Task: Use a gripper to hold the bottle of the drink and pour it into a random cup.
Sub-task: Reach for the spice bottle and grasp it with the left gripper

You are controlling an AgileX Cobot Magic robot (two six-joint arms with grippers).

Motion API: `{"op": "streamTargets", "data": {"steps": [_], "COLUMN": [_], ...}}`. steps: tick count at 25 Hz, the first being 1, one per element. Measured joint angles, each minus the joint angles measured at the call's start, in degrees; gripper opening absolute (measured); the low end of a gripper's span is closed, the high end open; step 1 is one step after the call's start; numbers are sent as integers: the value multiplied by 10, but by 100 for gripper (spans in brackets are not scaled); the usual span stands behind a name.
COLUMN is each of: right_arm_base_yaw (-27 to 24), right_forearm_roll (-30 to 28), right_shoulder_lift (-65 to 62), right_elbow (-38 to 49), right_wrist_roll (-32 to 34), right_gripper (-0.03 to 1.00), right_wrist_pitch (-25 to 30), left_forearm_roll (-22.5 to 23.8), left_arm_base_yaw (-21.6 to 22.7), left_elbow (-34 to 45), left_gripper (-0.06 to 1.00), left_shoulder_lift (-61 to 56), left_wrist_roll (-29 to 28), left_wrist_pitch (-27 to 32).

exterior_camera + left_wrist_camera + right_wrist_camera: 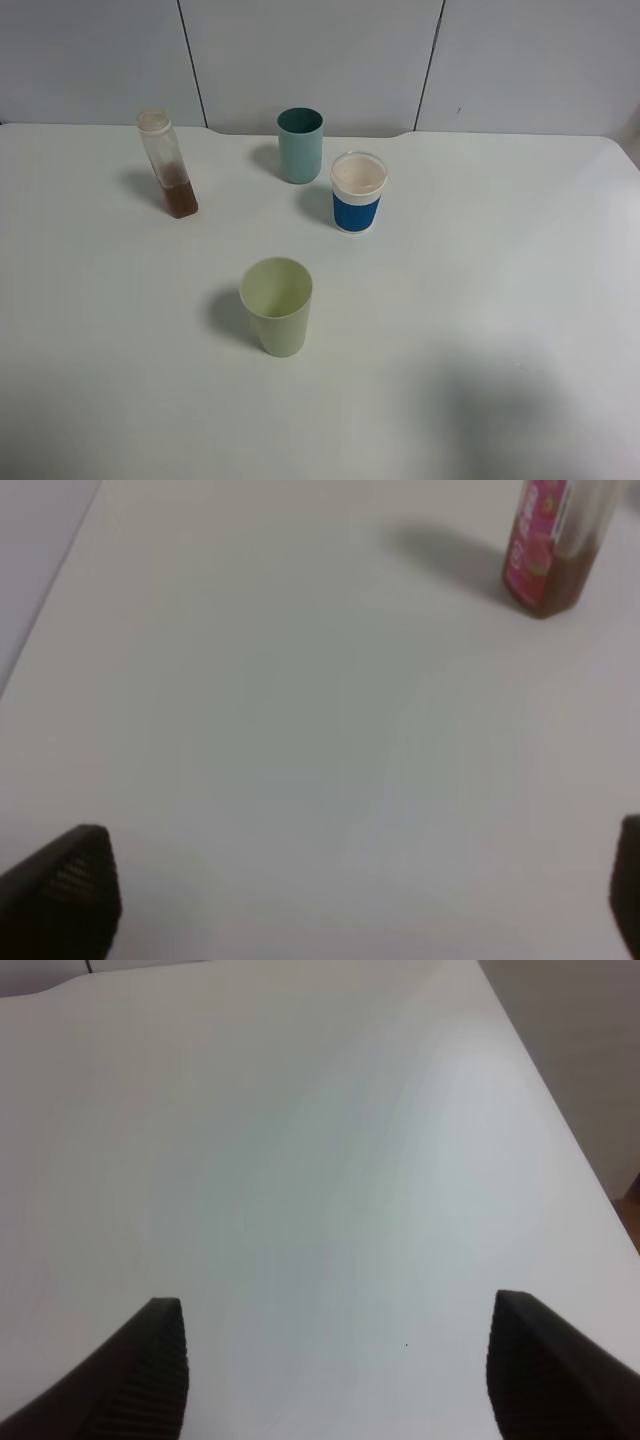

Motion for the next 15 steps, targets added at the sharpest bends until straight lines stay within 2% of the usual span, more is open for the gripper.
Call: {"op": "streamTargets", "data": {"steps": [15], "right_arm_base_yaw": [0], "right_forearm_roll": [0], "right_shoulder_lift": [0], "right_elbow": [0], "right_wrist_roll": [0], "right_gripper": [63], "right_wrist_pitch": [0], "left_forearm_roll": [1], "left_arm_base_yaw": [0], "left_elbow": [0], "left_gripper": [99], "left_shoulder_lift": [0], "left_wrist_roll": [0], "left_wrist_pitch": [0]}}
